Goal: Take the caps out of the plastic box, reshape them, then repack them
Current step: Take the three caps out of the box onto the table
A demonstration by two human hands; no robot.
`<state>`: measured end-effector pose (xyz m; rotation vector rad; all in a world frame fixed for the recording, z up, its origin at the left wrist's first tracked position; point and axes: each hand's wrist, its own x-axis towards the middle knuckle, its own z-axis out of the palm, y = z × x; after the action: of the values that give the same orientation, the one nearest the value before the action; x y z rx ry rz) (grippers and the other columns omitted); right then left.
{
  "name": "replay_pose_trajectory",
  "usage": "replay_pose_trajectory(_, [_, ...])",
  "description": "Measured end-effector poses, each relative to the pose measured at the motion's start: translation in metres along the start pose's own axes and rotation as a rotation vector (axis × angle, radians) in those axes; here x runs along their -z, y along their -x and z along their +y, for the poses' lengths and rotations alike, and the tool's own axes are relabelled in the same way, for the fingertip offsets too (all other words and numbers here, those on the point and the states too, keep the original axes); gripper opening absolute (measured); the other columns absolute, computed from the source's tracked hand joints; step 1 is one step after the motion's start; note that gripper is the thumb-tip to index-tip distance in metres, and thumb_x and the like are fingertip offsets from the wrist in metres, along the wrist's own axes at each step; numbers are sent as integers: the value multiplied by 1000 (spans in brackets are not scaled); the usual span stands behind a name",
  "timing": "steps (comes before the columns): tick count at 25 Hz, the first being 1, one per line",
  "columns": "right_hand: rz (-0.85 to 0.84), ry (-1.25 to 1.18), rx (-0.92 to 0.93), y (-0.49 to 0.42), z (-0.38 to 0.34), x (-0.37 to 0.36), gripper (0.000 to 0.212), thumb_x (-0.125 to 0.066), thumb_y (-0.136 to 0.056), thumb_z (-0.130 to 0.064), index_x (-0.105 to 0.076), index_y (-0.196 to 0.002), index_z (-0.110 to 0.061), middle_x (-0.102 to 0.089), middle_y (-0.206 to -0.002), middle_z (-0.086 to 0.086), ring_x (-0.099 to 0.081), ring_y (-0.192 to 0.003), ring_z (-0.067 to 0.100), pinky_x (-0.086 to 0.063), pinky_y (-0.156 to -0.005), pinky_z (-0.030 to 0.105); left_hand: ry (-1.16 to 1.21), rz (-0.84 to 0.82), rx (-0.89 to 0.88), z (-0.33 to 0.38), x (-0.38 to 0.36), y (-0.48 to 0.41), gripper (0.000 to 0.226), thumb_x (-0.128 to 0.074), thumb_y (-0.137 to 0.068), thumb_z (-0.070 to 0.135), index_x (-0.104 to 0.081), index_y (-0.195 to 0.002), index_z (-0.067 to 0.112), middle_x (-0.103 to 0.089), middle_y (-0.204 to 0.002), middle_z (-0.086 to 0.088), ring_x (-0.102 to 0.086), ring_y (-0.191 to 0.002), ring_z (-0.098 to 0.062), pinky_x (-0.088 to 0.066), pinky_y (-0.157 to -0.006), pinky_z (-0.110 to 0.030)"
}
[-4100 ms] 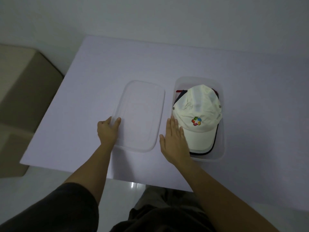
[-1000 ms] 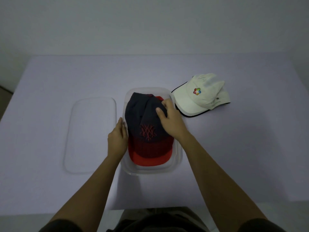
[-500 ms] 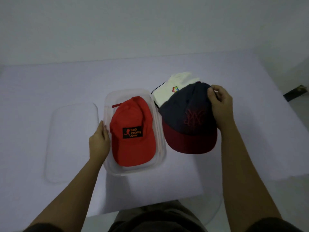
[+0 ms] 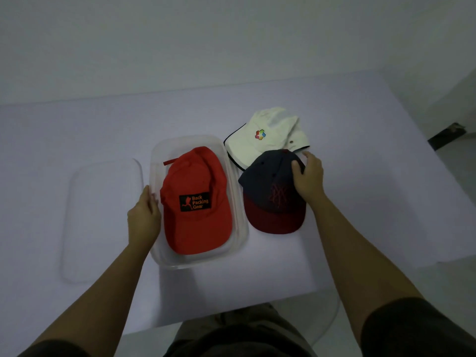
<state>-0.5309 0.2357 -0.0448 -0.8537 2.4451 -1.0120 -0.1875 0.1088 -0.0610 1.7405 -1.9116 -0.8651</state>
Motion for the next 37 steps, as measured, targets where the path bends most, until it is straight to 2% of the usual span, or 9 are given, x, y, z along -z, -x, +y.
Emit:
replay_pose_trajectory(3, [77,20,244,11,-41,-21,39,-48,-94,-18,-46,-131,-6,-49,-131,14,-43,-122,26,-34,-106,36,-5,1,14,-1,0,0,43,-31,-100,22,-37,-140,6,-62,-120,-23,-61,-108,-36,-46,-98,-44])
replay_pose_trajectory(7, [-299,282,552,40,-102,-64,33,-46,-95,-32,-58,-120,-14,-64,-113,6,-52,-107,27,-40,-94,45,5,7,-8,5,-1,2,43,-32,-100,20,-37,-140,5,-63,-117,-24,-61,-106,-36,-45,-95,-41])
replay_pose_trajectory(10, [-534,588,415,56,-122,-98,60,-35,-89,-63,-55,-119,-14,-59,-121,9,-42,-122,31,-26,-102,50,11,7,-3,3,1,1,43,-31,-101,21,-37,-140,5,-63,-118,-23,-61,-108,-37,-45,-96,-42])
replay_pose_trajectory(13, [-613,614,270,66,-123,-117,58,-43,-90,-57,-46,-125,-11,-51,-128,14,-33,-128,31,-18,-104,54,15,11,-5,3,1,2,43,-31,-101,21,-37,-140,5,-64,-116,-22,-61,-106,-36,-45,-93,-38])
replay_pose_trajectory(18, [-548,444,167,74,-128,-118,50,-54,-86,-52,-48,-118,-14,-55,-121,8,-38,-122,29,-23,-99,51,16,-29,0,-1,1,-1,44,-30,-101,22,-34,-142,5,-57,-129,-19,-55,-118,-33,-41,-99,-36])
replay_pose_trajectory(23, [-414,155,275,87,-124,-111,36,-57,-85,-48,-62,-95,-15,-68,-92,3,-59,-96,24,-39,-96,50,85,11,-165,21,15,1,64,-37,-96,43,-14,-148,13,-11,-158,-5,-8,-146,-17,-10,-116,-32])
replay_pose_trajectory(26, [-335,-137,310,92,-131,-99,43,-49,-80,-55,-64,-90,-16,-67,-84,0,-61,-86,21,-51,-80,46,310,-108,-118,56,27,1,67,-40,-93,50,-15,-148,22,-31,-152,-4,-34,-137,-19,-30,-110,-33])
replay_pose_trajectory(32, [45,-297,399,82,-154,-32,46,-52,-81,-55,-67,-108,-21,-66,-99,-6,-54,-102,17,-42,-91,30,608,-43,-277,144,33,-5,44,-46,-92,38,-50,-132,18,-58,-127,2,-55,-115,-5,-45,-98,-22])
replay_pose_trajectory(37, [300,-368,291,49,-100,59,30,-67,-84,-33,-66,-111,-21,-58,-98,-13,-47,-97,3,-38,-93,18,659,-474,-506,233,-22,-1,61,-55,-78,29,-43,-137,17,-55,-130,5,-54,-117,-4,-45,-97,-21])
